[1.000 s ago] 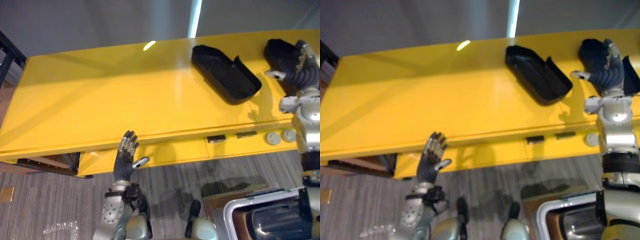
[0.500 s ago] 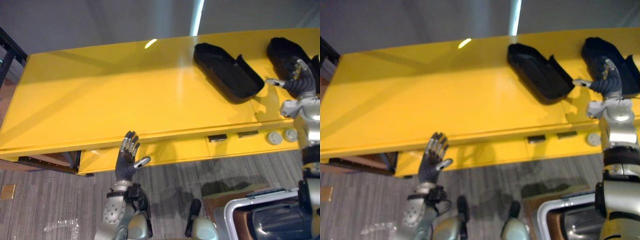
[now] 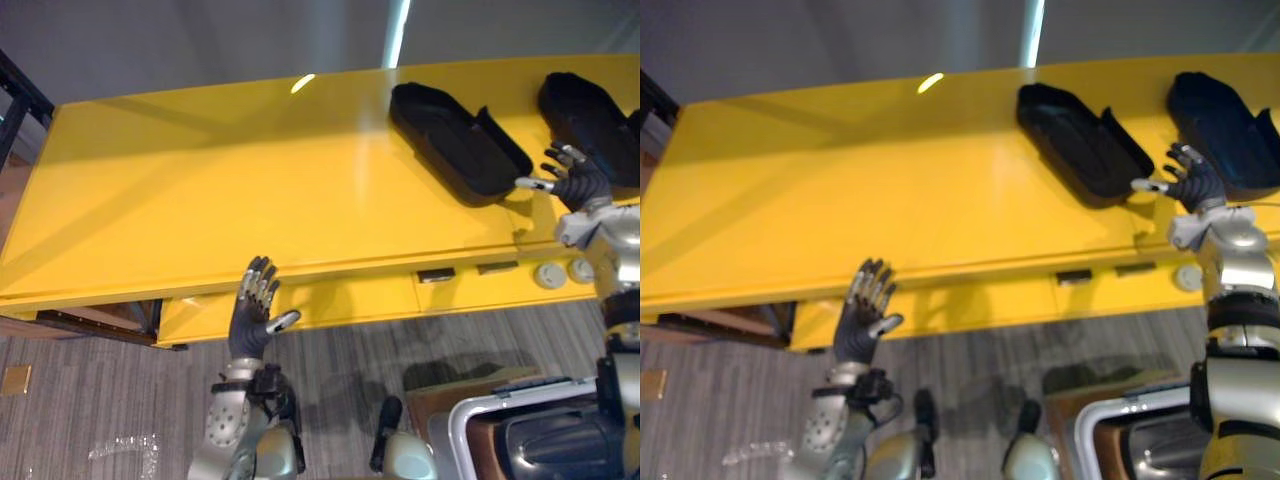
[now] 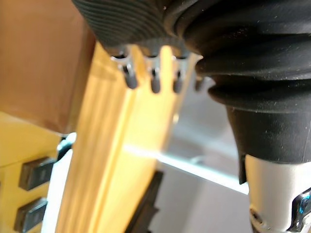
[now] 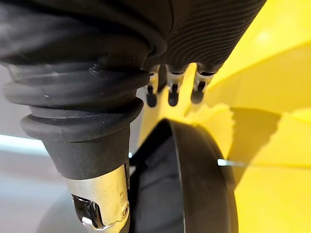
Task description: Walk over and take plastic housings, then place them on the shelf
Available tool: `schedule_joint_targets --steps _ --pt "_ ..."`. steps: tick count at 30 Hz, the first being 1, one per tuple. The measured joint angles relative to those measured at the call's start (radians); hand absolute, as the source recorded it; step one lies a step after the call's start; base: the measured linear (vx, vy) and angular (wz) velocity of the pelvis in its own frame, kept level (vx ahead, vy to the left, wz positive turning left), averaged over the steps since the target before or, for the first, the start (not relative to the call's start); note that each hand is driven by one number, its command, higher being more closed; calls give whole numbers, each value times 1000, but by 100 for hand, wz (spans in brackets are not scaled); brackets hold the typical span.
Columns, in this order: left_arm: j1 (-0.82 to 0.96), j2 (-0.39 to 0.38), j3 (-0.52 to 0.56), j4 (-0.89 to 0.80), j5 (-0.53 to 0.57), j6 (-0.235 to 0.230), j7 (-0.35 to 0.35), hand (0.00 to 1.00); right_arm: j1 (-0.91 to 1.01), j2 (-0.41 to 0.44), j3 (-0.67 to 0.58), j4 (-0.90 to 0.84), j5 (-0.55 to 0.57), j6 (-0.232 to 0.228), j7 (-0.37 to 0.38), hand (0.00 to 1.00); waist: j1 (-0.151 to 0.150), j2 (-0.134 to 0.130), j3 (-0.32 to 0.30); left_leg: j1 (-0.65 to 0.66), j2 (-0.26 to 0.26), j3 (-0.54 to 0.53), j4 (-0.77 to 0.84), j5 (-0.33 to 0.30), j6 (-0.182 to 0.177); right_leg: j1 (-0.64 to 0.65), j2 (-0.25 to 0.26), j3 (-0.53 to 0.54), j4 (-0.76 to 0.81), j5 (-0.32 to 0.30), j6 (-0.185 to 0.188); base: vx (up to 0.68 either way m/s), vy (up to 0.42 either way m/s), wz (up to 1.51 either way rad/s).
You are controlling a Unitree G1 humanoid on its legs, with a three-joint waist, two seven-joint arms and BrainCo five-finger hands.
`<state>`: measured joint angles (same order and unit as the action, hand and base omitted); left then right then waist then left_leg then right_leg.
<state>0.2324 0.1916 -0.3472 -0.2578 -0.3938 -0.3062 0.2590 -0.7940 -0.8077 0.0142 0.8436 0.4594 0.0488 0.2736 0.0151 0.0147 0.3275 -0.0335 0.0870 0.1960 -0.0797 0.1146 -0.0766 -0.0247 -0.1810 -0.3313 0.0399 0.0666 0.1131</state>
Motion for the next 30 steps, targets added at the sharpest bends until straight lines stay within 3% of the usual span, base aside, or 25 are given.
schedule_joint_targets --steps 9,16,30 --pt "-1 1 23 0 0 1 -8 0 59 0 13 -38 39 -6 95 0 1 -7 4 9 2 0 0 0 0 9 1 0 0 -2 0 0 0 0" --pt "-1 37 28 0 1 1 -36 0 123 0 16 -123 39 -29 122 0 3 -23 13 10 2 0 -1 0 0 11 2 0 0 -2 1 0 0 0" --pt "-1 39 57 -1 1 1 -47 0 242 38 17 -286 39 -36 141 0 9 -27 12 18 9 1 -5 0 -1 21 10 0 -5 -2 0 0 0 0"
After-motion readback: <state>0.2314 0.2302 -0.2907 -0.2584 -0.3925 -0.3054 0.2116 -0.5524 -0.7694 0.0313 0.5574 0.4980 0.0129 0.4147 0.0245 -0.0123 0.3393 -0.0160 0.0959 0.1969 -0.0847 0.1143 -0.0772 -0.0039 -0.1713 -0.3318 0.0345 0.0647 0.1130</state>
